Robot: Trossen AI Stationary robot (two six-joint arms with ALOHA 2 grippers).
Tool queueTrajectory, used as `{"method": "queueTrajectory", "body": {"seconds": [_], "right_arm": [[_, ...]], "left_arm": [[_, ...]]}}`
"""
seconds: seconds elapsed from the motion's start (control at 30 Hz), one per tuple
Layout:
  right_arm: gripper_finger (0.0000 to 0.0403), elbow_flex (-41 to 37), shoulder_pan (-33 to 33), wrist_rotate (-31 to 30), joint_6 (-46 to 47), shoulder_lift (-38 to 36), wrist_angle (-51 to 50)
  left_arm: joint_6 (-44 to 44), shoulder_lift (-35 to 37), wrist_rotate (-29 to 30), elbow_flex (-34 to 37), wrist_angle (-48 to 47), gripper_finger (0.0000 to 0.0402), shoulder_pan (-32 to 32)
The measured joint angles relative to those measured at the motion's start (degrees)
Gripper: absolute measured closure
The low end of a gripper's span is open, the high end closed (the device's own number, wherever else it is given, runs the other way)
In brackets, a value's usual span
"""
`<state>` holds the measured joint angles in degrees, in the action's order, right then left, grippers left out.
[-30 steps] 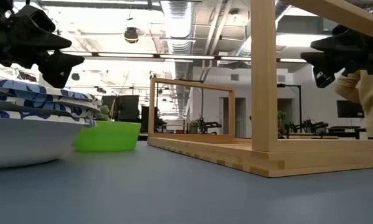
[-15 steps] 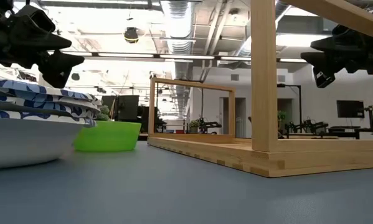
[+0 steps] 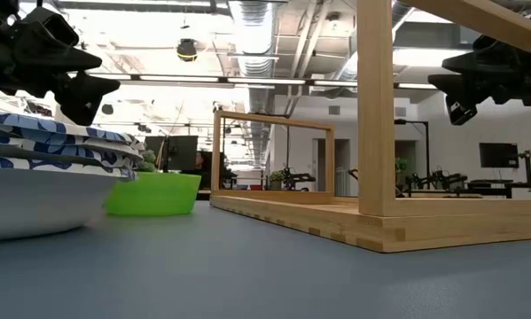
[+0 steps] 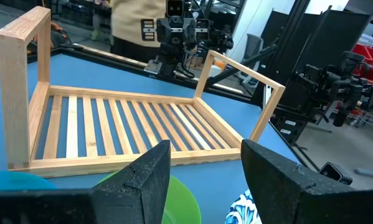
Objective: Place and stack bowls onto a shelf
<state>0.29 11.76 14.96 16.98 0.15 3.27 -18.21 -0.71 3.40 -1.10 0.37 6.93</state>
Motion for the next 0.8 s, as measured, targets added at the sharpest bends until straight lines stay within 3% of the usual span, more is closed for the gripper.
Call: {"method": "queueTrajectory", "body": {"seconds": [0.43,0.8], "right_arm": [[0.0232,0.0,0.0,0.0,0.0,0.0,0.0],[0.0232,0.0,0.0,0.0,0.0,0.0,0.0]], "left_arm": [[-0.8,0.0,0.0,0.0,0.1,0.0221,0.0],[-14.6,0.0,-0.3,0.0,0.1,0.0221,0.0]]}}
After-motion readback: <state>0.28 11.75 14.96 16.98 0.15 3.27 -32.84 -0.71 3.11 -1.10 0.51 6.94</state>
